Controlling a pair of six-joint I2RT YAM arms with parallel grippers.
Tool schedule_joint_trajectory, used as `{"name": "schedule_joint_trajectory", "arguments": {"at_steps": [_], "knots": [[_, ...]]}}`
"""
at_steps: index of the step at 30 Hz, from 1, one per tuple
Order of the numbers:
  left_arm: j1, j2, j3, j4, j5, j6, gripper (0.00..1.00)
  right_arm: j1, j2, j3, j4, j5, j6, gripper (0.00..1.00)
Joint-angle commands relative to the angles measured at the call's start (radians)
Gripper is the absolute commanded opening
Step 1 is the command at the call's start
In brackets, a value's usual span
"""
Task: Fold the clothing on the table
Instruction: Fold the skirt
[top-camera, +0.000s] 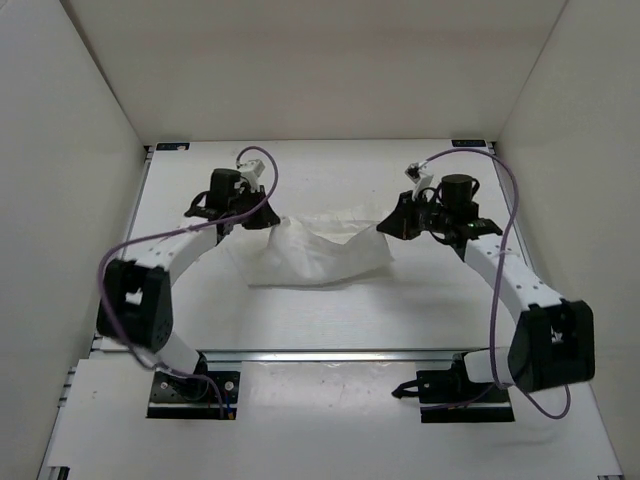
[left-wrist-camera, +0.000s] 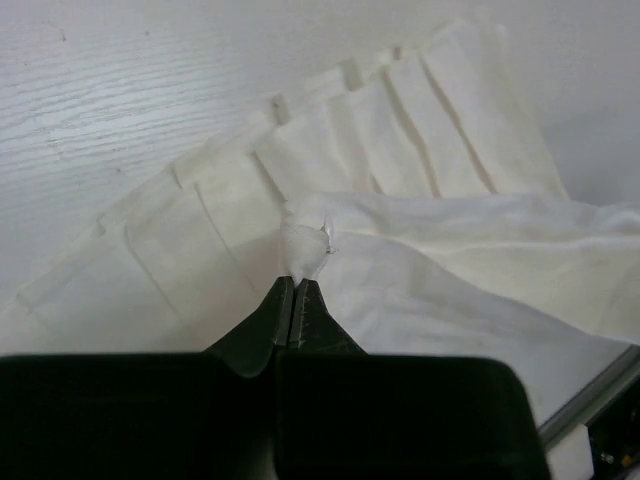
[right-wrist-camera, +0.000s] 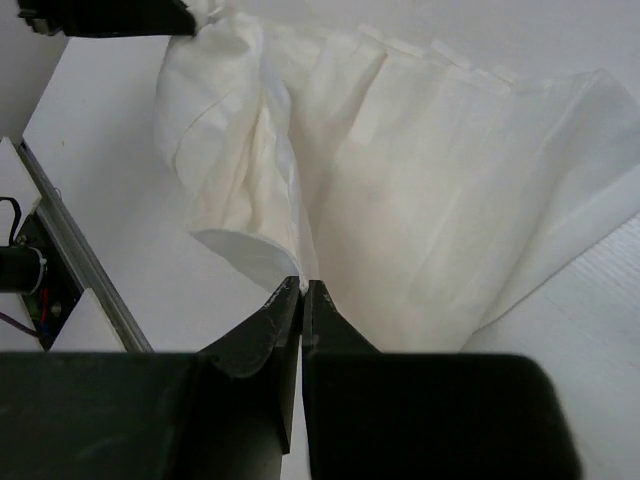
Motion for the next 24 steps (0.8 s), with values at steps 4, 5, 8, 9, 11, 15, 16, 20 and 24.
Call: {"name": "schedule_joint_trajectory", "arguments": {"at_steps": [4,5,8,9,11,15,16,20,24], "knots": [[-0.028,-0.424,-0.186,-0.036,-0.011,-0.045,0.0,0.015,-0.291,-0.07,-0.209,0.028,-0.08,0.0],[-0.028,-0.456,-0.226,-0.042,-0.016,-0.049,0.0,0.025,-0.365,-0.095,-0.237,0.031,-0.082,0.0],[-0.025,-0.619,-0.324,-0.044,-0.008,-0.075,0.0,0.039,-0.523,-0.136,-0.289,0.049,-0.054,0.0],[-0.016,-0.639,-0.33,-0.045,-0.011,-0.08,0.0,0.041,-0.555,-0.141,-0.312,0.04,-0.044,0.0],[-0.008,-0.7,-0.373,-0.058,-0.025,-0.088,0.0,0.033,-0.586,-0.133,-0.34,0.035,-0.033,0.0],[0.021,-0.724,-0.38,-0.065,-0.045,-0.089,0.0,0.021,-0.53,-0.098,-0.293,0.058,-0.021,0.0],[0.03,-0.705,-0.369,-0.052,-0.044,-0.082,0.0,0.009,-0.484,-0.098,-0.244,0.061,-0.011,0.0],[0.02,-0.563,-0.312,-0.019,-0.054,-0.069,0.0,-0.036,-0.283,-0.113,-0.101,0.072,0.05,0.01],[0.038,-0.405,-0.297,0.077,-0.085,-0.1,0.0,-0.061,-0.036,-0.077,0.025,0.083,0.078,0.0]]}}
